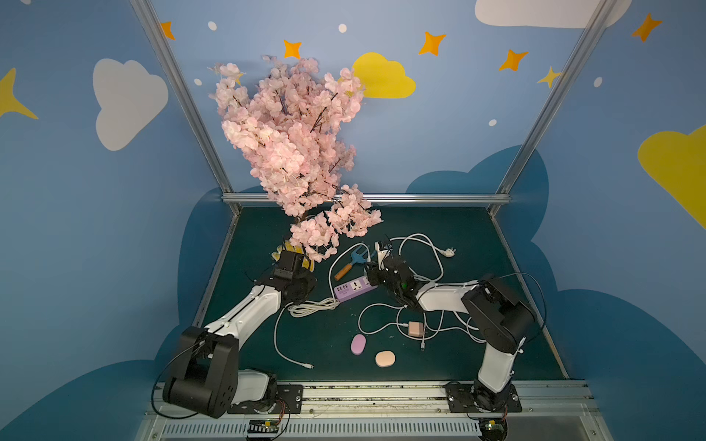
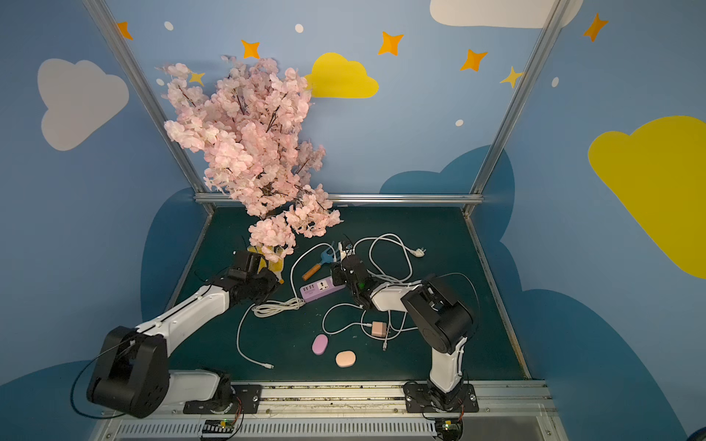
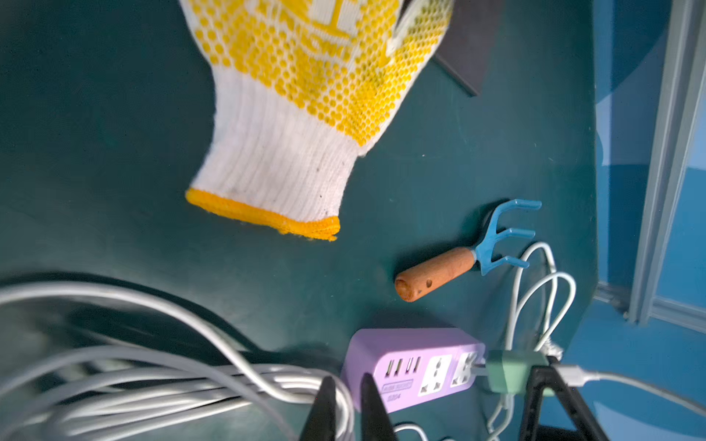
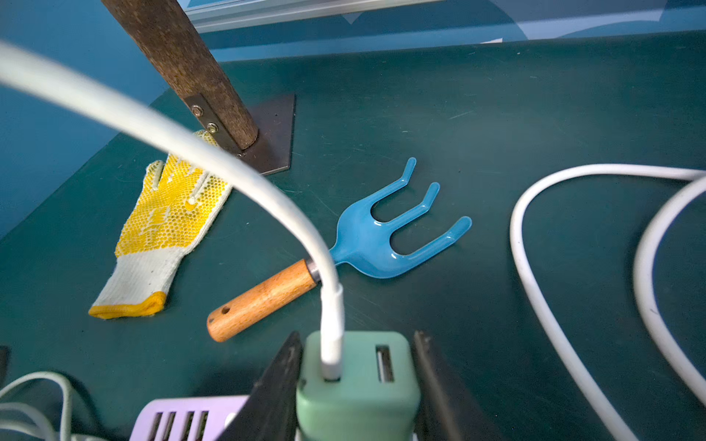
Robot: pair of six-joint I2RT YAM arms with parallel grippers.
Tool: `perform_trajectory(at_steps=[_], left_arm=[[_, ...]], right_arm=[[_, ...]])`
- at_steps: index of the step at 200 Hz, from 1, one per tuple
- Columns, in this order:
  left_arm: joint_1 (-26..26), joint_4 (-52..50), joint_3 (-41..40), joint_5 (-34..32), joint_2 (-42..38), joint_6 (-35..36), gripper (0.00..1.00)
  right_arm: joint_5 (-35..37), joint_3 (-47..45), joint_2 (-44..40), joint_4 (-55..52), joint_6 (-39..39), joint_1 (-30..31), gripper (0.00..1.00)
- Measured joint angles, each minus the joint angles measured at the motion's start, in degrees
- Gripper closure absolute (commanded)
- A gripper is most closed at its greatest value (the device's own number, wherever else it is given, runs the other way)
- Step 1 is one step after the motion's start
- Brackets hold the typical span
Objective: Charge the bluetooth headset
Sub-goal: Insert the plug into the socket.
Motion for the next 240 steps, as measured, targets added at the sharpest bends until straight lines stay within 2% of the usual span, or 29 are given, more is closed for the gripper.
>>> perform_trajectory(at_steps=[42, 96, 163, 240], left_arm=[[-3.1, 1.62, 4.9, 3.67, 8.81, -0.02, 0.97], [-6.8, 3.54, 5.6, 5.92, 10.64, -0.13, 0.97], [-8.94, 9.62, 6.8, 10.16, 17.14, -1.07, 0.97], [-9.05, 12.26, 7.67, 11.43, 19.23, -1.36, 0.97]], right_arm=[[0.66, -1.38, -0.02, 1.84, 1.6, 0.2, 1.0], [3.87, -3.17, -0.85, 3.23, 2.38, 2.45, 1.0], [12.81, -3.34, -0.87, 2.95, 1.01, 7.89, 1.0], [16.55, -3.74, -0.87, 2.89, 0.55, 5.84, 1.0]])
